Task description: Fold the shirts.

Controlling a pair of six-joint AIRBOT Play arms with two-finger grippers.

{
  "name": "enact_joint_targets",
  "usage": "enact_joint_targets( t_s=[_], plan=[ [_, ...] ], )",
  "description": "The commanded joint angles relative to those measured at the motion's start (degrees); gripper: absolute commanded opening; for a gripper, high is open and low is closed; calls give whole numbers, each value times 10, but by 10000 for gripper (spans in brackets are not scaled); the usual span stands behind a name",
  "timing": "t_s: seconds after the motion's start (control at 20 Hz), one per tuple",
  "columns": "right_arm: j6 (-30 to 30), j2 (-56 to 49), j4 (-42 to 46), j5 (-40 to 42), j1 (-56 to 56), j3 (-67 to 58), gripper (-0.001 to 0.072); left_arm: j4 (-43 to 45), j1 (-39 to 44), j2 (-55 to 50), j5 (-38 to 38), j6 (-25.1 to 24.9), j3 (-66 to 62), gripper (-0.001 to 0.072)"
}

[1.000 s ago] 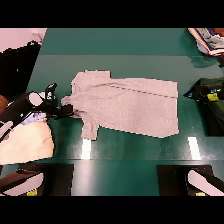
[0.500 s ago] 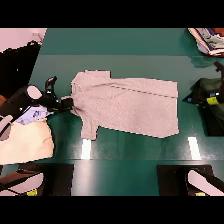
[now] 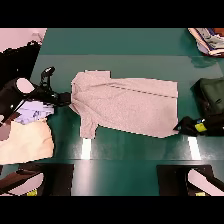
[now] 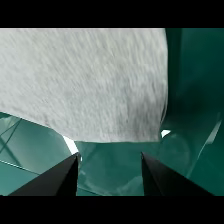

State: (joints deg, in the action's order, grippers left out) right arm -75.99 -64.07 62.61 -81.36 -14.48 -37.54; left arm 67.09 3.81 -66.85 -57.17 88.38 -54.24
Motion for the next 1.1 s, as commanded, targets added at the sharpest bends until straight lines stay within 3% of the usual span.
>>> enact_joint_targets(
  t_s=[0.0,0.25,0.3,0.4,0.45,0.65,0.8,1.05],
  plan=[
    [-20,0,-8,22,-3,54,453,0,0,2,-4,-3,-2,20],
    [-19,0,-71,103,2,65,451,-1,0,2,-3,-3,-2,20],
    [-19,0,-75,121,11,65,390,-1,0,2,-2,-3,-2,20],
    [-19,0,-76,148,45,64,99,-1,0,2,-1,-3,-2,20],
    [-16,0,-76,156,64,64,14,0,0,4,-2,-4,-3,20],
    [1,14,-75,127,128,-23,14,65,0,64,-59,-9,-84,19],
    [1,73,-73,124,137,-173,14,99,0,136,-114,-11,-206,20],
    [1,155,-28,134,96,-458,14,107,0,224,-123,-18,-429,20]
  ],
)
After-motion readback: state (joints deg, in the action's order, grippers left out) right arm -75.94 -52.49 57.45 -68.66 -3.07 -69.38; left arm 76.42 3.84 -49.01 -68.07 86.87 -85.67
